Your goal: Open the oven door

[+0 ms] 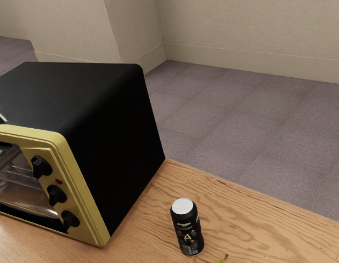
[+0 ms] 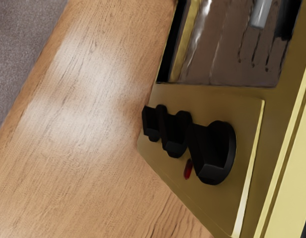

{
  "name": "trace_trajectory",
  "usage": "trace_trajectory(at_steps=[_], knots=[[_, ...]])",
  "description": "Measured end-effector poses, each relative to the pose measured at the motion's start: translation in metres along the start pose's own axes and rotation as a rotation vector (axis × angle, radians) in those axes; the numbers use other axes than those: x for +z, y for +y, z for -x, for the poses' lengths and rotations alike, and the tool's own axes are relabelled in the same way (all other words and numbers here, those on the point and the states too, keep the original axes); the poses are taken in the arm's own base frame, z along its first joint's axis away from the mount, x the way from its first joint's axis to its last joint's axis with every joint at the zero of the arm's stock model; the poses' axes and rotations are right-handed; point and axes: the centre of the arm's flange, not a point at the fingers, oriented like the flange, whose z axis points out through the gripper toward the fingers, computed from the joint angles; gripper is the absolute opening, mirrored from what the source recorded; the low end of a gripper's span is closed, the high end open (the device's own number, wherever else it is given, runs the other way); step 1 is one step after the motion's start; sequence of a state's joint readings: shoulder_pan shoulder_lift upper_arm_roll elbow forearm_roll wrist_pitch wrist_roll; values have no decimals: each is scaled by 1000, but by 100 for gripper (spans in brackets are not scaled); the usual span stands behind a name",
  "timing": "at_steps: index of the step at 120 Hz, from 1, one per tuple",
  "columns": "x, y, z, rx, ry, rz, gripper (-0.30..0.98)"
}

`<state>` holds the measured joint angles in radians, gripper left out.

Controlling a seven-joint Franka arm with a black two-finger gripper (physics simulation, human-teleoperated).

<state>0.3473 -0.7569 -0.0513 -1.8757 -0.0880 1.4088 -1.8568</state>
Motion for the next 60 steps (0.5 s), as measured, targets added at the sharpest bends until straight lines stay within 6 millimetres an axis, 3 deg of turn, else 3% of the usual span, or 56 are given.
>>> trace_trajectory(at_steps=[8,18,33,60], knots=[[0,-6,-10,-50,9,20,69],[4,0,-23,-107,22,26,69],[15,23,-58,-234,52,16,69],[29,40,-52,-201,89,25,69]])
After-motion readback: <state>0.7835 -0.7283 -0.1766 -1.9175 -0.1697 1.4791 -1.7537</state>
